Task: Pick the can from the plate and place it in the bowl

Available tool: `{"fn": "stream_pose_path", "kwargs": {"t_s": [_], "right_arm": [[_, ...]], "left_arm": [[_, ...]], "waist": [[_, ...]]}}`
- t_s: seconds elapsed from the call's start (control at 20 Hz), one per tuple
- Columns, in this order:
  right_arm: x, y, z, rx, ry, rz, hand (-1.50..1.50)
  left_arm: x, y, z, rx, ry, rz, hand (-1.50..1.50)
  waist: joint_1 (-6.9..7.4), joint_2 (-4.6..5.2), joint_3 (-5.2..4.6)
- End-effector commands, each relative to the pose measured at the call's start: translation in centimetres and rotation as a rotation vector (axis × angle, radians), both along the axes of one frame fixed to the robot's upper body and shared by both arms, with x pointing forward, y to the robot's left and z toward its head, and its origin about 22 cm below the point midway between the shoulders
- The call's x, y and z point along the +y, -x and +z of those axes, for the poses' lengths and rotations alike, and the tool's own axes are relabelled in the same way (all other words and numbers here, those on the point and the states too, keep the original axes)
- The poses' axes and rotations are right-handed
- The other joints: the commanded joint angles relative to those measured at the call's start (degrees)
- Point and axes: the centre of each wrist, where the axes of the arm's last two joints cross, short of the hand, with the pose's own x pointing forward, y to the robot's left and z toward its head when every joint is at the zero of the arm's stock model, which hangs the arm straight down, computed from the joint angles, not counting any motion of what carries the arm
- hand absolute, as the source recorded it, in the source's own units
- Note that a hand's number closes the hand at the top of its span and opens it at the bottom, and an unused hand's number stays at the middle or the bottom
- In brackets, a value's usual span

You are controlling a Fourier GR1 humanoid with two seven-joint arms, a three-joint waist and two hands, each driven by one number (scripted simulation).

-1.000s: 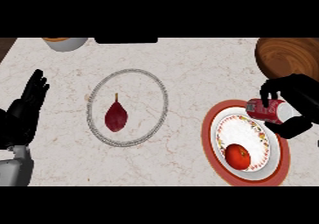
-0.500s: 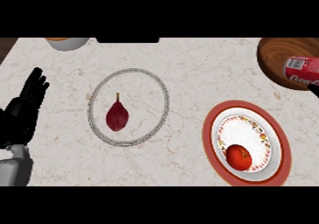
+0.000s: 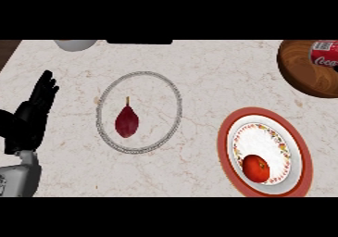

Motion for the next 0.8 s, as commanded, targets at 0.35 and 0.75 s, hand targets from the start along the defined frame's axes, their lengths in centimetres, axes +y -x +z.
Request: {"fn": "stream_pose_path", "kwargs": {"t_s": [0.35, 0.75], "right_arm": [[-2.9, -5.0, -4.2, 0.017, -0.04, -0.031, 1.5], [-5.2, -4.0, -7.1, 0.227, 0.204, -0.194, 1.5]], "left_arm": [[-1.3, -0.4, -0.4, -0.019, 0.002, -0.025, 0.0], [-1.8, -1.3, 1.5, -0.048, -0.002, -0.072, 0.0]], "waist": [[1.89, 0.79, 0.08], [4.05, 1.91, 0.14]]}}
